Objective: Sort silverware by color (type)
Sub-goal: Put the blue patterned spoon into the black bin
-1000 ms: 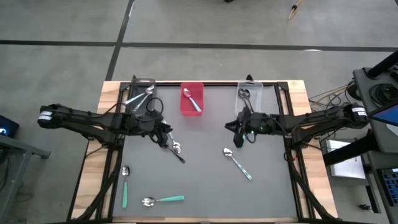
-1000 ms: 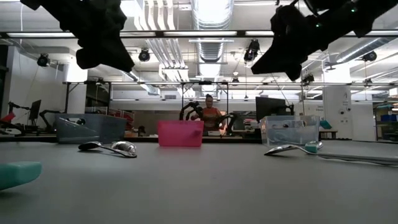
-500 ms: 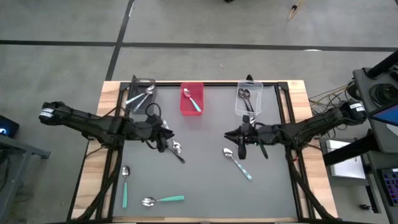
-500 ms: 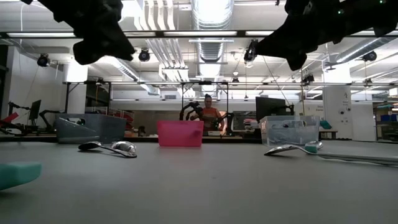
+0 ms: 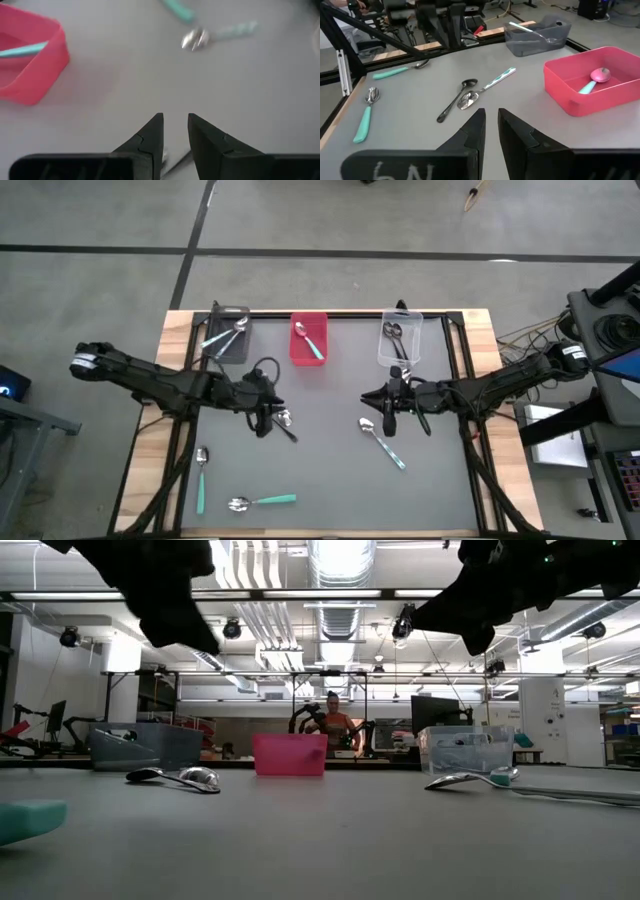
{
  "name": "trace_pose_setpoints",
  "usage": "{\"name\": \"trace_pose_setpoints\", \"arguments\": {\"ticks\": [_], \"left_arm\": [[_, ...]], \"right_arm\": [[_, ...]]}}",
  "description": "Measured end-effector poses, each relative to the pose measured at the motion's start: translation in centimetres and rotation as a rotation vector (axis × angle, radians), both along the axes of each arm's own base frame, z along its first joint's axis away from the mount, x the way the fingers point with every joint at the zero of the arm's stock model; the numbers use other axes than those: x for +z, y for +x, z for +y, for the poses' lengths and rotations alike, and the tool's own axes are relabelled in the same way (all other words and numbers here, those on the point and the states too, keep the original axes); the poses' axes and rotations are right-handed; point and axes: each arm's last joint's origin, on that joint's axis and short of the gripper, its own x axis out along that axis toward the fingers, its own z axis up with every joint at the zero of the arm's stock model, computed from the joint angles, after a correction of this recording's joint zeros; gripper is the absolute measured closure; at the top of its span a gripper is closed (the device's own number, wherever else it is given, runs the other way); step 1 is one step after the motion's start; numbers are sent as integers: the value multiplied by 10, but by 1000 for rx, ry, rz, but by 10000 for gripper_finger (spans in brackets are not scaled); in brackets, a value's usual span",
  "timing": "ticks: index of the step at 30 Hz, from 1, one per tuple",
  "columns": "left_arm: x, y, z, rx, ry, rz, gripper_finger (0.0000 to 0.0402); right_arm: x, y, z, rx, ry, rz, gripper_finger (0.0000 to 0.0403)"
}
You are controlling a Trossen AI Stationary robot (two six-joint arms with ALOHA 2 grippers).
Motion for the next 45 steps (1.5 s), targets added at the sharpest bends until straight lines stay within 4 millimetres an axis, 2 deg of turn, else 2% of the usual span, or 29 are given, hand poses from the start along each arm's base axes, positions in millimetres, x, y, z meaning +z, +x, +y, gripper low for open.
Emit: {"name": "trace_pose_setpoints", "arguments": {"ticks": [7, 13, 21, 28, 33, 45], "left_arm": [[-14, 5, -1, -189, 221, 297, 331], [-27, 21, 1, -352, 362, 446, 331], [-52, 35, 30, -491, 434, 697, 331], [-66, 41, 65, -511, 361, 761, 331], [-67, 45, 81, -495, 354, 775, 331], [-74, 50, 82, -652, 394, 818, 331]], "right_arm": [[0, 0, 0, -3, 15, 2, 360], [0, 0, 0, -6, 26, 1, 360], [-1, 0, 0, -10, 39, -1, 360], [-2, -1, 0, -16, 56, 13, 360], [-2, -1, 0, -16, 57, 13, 360], [-2, -1, 0, -15, 52, 14, 360]]}}
